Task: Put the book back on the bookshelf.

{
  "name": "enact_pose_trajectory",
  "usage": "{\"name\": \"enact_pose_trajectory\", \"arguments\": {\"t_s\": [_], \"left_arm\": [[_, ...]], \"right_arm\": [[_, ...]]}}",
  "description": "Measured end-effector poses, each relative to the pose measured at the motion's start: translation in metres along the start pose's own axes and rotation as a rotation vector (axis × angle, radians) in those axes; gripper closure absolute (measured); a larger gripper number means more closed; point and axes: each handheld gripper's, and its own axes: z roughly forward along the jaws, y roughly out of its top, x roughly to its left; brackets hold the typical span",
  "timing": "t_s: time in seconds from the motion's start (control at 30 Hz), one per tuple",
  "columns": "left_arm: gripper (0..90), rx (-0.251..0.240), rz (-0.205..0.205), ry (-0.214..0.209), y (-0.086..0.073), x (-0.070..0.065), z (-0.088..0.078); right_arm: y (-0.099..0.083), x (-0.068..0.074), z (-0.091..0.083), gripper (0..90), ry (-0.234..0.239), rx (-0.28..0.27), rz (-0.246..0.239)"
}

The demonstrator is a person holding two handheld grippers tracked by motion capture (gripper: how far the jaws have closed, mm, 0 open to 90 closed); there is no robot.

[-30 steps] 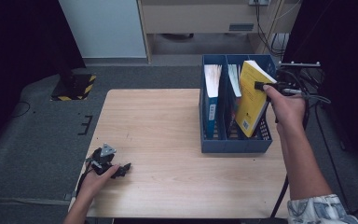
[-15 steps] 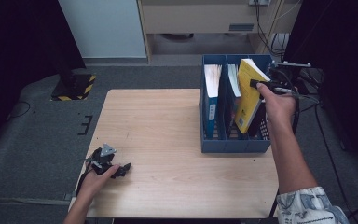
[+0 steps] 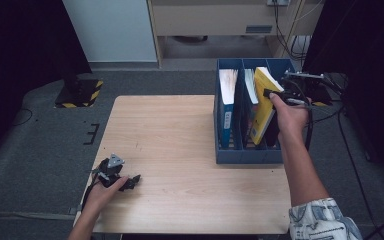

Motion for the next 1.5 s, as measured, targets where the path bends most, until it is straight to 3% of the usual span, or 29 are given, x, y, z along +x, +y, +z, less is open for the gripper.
{"name": "enact_pose_trajectory", "arguments": {"t_s": [0.67,1.5], "left_arm": [[0.0,0.004,0.002,-0.002,0.0,0.0,0.0],[0.0,0.004,0.004,-0.003,0.0,0.0,0.0]], "right_arm": [[-0.025,-0.004,0.019,75.1,-0.02,0.015,0.007],[-0.034,0.003,0.025,74.6,-0.044,0.04,-0.031]]}}
